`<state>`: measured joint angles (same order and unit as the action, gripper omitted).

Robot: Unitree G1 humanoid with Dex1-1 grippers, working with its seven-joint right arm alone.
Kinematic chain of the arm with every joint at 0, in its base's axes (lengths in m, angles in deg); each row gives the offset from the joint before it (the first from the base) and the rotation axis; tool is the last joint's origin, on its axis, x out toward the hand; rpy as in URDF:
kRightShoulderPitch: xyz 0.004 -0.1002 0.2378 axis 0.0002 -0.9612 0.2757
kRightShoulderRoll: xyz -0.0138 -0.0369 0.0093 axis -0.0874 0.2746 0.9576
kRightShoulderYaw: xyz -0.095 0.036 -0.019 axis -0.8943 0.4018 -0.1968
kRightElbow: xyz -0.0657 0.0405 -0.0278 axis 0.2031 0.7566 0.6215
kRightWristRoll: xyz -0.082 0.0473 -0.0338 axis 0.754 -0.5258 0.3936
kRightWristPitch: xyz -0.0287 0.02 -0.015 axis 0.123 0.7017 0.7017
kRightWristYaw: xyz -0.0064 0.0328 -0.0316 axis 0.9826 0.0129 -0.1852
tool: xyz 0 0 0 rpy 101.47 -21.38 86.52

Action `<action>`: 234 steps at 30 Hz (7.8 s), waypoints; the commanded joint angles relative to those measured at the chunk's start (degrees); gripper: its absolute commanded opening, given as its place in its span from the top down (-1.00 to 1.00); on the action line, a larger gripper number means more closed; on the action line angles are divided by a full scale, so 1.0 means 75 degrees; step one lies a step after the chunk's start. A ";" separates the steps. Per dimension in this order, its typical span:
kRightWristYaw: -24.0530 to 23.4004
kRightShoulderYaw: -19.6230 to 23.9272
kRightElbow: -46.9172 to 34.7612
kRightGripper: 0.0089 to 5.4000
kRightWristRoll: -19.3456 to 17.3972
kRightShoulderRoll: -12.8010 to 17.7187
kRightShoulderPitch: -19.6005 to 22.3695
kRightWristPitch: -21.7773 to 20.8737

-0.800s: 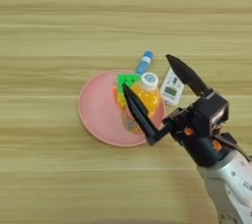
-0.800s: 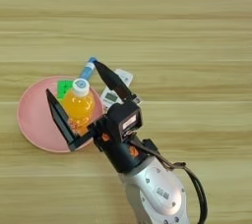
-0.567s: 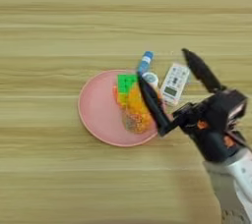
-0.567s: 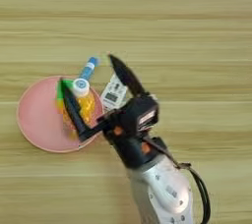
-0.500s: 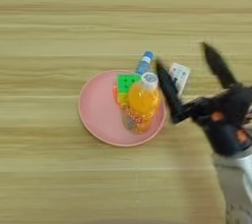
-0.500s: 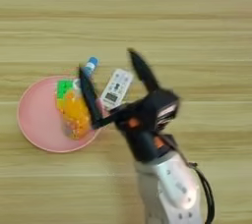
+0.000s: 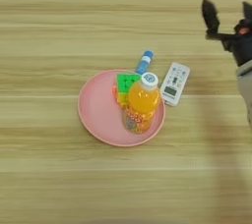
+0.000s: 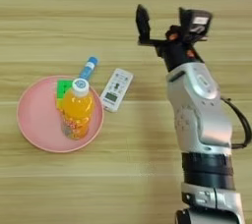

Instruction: Move the objects on the table

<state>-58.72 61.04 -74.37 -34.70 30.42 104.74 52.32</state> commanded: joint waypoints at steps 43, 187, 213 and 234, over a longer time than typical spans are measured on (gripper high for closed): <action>-0.0709 -0.0653 -0.1394 -0.99 0.2526 -0.1063 0.0091 0.5178; -0.0455 -0.0557 0.4764 -0.62 0.2868 -0.2131 0.3013 0.2488; -0.0852 -0.0389 0.4492 0.36 0.3161 -0.1655 0.2976 0.3158; -0.0626 0.0160 0.1096 0.48 0.3023 -0.0939 0.0483 0.4265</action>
<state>-63.35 61.34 -61.75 -11.64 21.74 107.62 84.67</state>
